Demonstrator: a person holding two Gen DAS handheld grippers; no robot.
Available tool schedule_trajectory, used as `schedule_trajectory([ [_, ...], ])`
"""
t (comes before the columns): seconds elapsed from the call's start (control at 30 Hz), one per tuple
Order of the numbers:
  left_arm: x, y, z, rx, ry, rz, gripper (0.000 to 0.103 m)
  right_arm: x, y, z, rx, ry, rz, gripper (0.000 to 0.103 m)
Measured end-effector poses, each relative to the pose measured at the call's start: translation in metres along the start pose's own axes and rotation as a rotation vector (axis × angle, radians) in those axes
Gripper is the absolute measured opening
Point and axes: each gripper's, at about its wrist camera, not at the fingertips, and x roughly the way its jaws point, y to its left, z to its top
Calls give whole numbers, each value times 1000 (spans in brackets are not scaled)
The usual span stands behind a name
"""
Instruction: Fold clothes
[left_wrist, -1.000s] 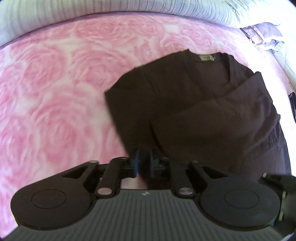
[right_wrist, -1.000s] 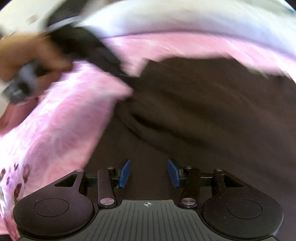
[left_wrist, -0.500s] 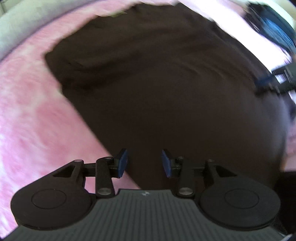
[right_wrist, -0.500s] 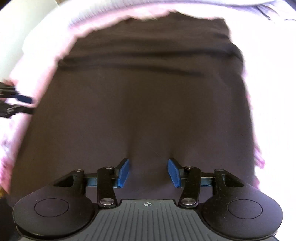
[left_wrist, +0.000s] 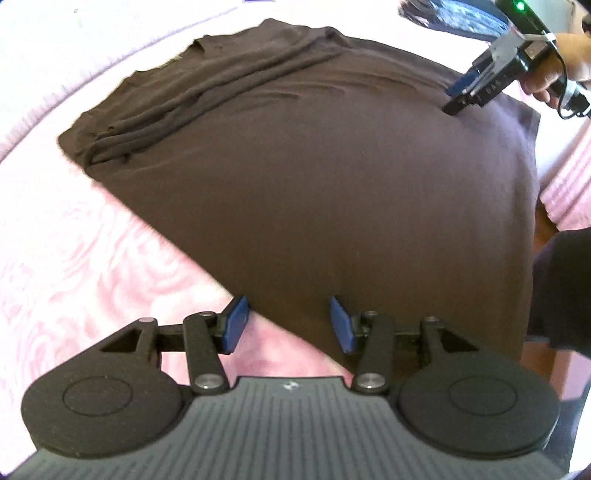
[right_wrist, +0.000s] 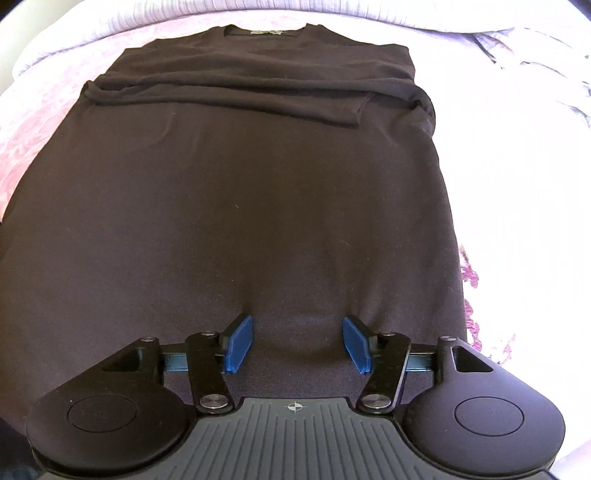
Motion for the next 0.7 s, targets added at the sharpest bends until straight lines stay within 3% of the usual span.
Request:
schedule_trajectory([
  [0.27,-5,-23,-7,-116,-42,169,44,0,-11,-16,-89,-88,66,62],
  [0.4,-4,-34,-10,-104,-74,237,44,-5,-17,-30,-124,-157,114,63],
  [0.7,-7,-47,-24,-109,-154,296,42,-7,-11,-48,-88,-263,68,63],
])
